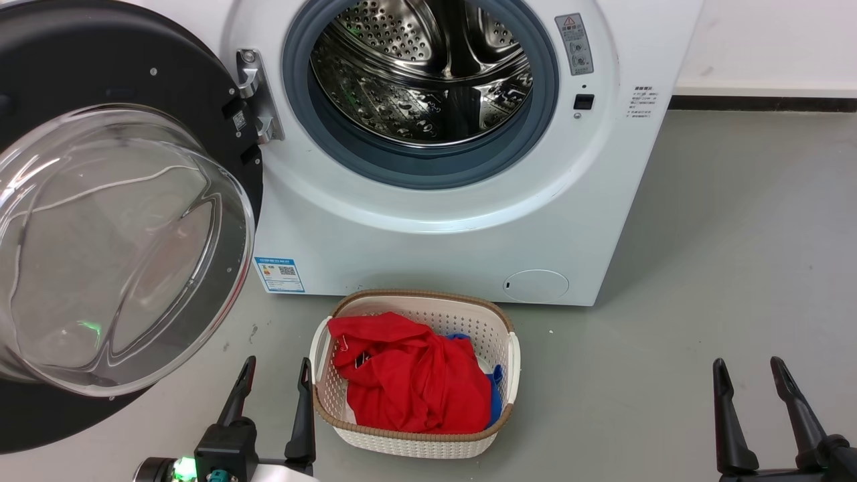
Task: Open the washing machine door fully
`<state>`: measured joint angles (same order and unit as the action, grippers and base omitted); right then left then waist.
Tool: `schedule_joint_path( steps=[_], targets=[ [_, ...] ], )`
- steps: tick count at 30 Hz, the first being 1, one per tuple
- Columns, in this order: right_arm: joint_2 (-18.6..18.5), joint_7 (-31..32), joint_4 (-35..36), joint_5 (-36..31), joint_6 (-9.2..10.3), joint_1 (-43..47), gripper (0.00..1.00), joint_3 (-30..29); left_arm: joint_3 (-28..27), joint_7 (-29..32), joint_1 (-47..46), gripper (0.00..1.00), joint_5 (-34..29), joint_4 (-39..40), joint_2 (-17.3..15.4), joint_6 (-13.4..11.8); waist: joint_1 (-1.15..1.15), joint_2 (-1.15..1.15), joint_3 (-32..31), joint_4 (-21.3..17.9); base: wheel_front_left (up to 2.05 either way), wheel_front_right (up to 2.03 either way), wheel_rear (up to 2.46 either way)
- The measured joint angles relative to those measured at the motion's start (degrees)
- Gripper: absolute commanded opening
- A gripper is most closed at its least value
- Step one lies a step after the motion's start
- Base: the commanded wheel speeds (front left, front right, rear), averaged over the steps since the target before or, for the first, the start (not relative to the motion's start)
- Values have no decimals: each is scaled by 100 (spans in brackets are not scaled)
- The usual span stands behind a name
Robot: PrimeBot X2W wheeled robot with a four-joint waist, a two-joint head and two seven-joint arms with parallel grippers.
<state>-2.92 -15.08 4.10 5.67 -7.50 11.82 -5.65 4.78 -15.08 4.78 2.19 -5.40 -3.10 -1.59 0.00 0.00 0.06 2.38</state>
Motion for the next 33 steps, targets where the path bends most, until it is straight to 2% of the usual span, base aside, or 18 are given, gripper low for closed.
schedule_joint_path(
  steps=[6,7,13,33],
  targets=[
    [0,0,-5,1,1,1,100,3,-7,0,3,100,-1,-23,5,-46,0,0,-4,-6,0,0,0],
    [0,0,-9,0,0,0,0,3,-4,1,3,0,-1,-25,7,-53,0,0,-3,-5,0,0,0],
    [7,19,-324,14,0,19,0,26,19,37,134,0,41,-326,12,-44,0,0,-4,-7,0,0,0],
    [-55,442,-703,2303,1,-331,0,143,-181,519,-73,0,2349,-498,-11,189,0,0,-1,-44,0,0,0]
  ],
)
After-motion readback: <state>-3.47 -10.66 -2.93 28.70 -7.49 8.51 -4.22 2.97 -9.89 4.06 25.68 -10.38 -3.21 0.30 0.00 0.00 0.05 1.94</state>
